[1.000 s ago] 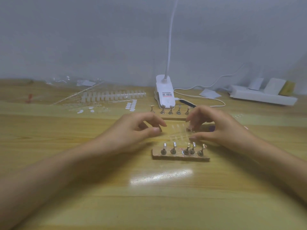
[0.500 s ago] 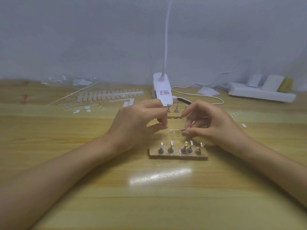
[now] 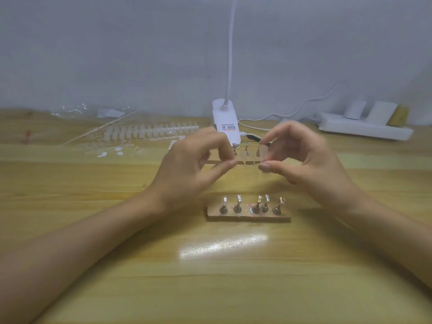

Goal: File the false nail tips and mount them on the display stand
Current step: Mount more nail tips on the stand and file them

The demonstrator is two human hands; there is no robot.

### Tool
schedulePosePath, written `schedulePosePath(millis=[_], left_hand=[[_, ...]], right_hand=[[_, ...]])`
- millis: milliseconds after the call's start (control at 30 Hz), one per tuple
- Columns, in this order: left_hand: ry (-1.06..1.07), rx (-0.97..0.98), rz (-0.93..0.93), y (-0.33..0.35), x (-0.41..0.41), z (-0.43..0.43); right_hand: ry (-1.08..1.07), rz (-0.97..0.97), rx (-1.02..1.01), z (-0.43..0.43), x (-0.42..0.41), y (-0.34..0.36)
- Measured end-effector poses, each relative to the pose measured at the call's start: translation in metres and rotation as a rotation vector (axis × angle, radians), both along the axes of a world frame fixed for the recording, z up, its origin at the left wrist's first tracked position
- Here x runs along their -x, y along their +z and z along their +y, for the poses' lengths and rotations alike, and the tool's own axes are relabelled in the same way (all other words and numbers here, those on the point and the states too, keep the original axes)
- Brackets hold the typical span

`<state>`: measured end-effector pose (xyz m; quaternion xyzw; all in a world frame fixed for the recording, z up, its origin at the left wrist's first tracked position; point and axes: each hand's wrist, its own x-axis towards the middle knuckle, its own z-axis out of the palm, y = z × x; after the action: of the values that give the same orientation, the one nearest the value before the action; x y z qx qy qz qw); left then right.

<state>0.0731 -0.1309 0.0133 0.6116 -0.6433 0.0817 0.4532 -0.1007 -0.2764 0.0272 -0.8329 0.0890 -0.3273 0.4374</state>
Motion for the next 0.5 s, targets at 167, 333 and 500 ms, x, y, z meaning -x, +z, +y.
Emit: schedulePosePath(millis=[167, 333, 500], left_hand=[[-0.163, -0.256, 0.916, 0.0, 0.003, -0.004], [-0.206, -0.24, 0.905, -0.003, -0.003, -0.001], [-0.207, -0.221, 0.89, -0.007, -0.004, 0.0]], right_hand=[[-0.118, -0.064, 0.492, -0.006, 0.002, -0.004], [-0.102, 0.101, 0.168, -0.014, 0.002, -0.009], [-0.196, 0.284, 0.102, -0.029, 0.008, -0.004]])
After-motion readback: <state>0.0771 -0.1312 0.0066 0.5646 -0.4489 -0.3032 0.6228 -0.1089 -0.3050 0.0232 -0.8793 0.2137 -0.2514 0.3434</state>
